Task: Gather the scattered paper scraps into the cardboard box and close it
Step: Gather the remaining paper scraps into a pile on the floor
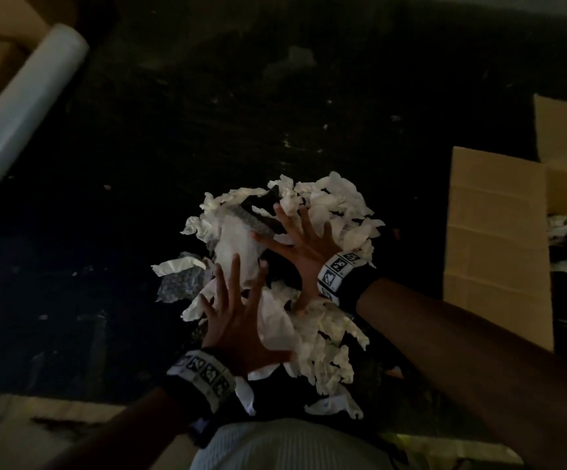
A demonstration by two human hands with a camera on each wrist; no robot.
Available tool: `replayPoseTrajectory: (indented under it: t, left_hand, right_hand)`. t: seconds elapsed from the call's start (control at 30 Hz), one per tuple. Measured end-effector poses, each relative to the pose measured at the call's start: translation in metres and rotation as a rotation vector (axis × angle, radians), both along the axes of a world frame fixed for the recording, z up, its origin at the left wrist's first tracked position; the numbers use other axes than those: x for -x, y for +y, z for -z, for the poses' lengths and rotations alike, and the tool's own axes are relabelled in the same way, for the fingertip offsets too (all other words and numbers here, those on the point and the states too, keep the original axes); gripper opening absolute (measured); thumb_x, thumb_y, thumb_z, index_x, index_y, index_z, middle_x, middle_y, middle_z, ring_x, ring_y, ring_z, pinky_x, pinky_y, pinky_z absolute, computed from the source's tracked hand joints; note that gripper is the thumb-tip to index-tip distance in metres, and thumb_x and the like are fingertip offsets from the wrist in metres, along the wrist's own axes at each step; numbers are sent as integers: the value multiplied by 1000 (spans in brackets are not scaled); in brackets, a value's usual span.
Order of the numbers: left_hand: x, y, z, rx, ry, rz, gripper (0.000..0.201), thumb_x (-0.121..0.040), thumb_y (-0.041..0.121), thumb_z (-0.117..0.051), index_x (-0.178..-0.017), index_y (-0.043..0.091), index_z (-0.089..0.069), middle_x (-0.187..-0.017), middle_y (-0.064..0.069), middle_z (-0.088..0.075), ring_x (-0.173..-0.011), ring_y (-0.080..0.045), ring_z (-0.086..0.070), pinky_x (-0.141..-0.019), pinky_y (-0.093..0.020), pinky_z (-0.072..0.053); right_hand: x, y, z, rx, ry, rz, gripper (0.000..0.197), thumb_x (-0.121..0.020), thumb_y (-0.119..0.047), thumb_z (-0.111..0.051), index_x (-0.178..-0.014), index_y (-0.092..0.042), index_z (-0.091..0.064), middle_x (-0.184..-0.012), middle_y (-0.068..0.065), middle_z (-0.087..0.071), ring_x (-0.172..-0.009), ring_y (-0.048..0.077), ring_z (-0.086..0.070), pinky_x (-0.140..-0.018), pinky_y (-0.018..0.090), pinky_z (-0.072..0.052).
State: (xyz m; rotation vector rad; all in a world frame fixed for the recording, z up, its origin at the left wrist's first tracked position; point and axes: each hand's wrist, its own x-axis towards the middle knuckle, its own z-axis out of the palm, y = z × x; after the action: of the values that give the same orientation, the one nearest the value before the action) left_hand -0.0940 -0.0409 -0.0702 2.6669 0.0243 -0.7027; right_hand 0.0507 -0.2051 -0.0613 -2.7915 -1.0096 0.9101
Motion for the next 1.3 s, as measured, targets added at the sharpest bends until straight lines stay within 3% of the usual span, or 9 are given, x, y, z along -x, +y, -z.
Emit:
replayPoseTrajectory:
  t: [0.13, 0.27, 0.5, 0.63, 0.73, 0.9, 1.0, 1.17, 1.3]
  left_hand:
    - [0, -4, 23, -69, 98, 3, 150, -41, 97, -60, -149, 45, 32, -154, -3, 48, -140, -46, 40, -105, -84, 2]
    - [-23, 8, 39, -129, 141, -36, 144, -57, 79, -74, -146, 47, 35, -150, -1, 53, -138, -45, 43, -104, -86, -3]
    - [-30, 12, 46, -112, 32, -4, 132, -61, 83, -65, -152, 46, 23, -158, 0, 41, -146, -43, 32, -110, -81, -6]
    - [-33, 14, 50, -41, -62, -32, 121, -68, 68, -73, -157, 46, 6, -165, 2, 26, -151, -38, 20, -116, -72, -10]
    - [-36, 14, 53, 25, -109, -56, 120, -70, 51, -83, -160, 41, -5, -169, 2, 12, -154, -37, 9, -118, -62, -25]
    - [-41, 13, 60, 73, -122, -114, 111, -71, 23, -89, -159, 32, -24, -169, 7, -7, -149, -31, -30, -92, -50, -57]
    - [-46, 15, 62, 80, -122, -137, 103, -69, 8, -84, -156, 30, -32, -167, 8, -16, -135, -31, -52, -81, -50, -60]
    - [-49, 18, 62, 134, -198, -155, 87, -69, -1, -72, -149, 25, -47, -164, 7, -28, -116, -33, -65, -70, -49, -61]
    - [-48, 21, 56, 193, -302, -177, 82, -68, -2, -75, -142, 27, -55, -159, 7, -38, -107, -30, -70, -66, -45, -61]
  right_hand:
    - [-7, 8, 27, 63, 26, -71, 165, -24, -66, -94, -141, -63, 22, -151, 2, 48, -143, 56, 16, -99, 83, -25]
    - [-10, 11, 35, 141, 57, -11, 147, -58, -30, -97, -142, -65, 19, -152, -3, 47, -144, 52, 19, -104, 80, -21]
    - [-21, 3, 40, 91, 102, 1, 131, -65, -41, -92, -143, -67, 10, -161, -4, 30, -148, 45, 15, -110, 75, -11]
    - [-23, -2, 45, 52, 34, -20, 114, -74, -51, -81, -145, -64, 8, -164, -2, 17, -150, 43, 0, -111, 68, -27]
    - [-22, -4, 43, -2, -27, -21, 92, -89, -34, -69, -151, -57, -4, -166, 3, 7, -150, 38, -12, -107, 56, -41]
    - [-6, 5, 44, -99, -111, 93, 53, -104, -20, -41, -151, -43, -34, -164, 12, -18, -137, 41, -40, -98, 52, -49]
    - [-2, 12, 51, -122, -111, 147, 51, -102, -20, -27, -147, -35, -45, -158, 17, -32, -129, 45, -47, -89, 56, -53]
    - [-1, 18, 50, -110, -122, 151, 46, -103, -23, -35, -148, -29, -46, -157, 20, -33, -131, 46, -46, -93, 58, -50]
    - [3, 17, 47, -164, -128, 169, 67, -91, -36, -12, -140, -23, -56, -150, 24, -42, -121, 49, -54, -85, 60, -54]
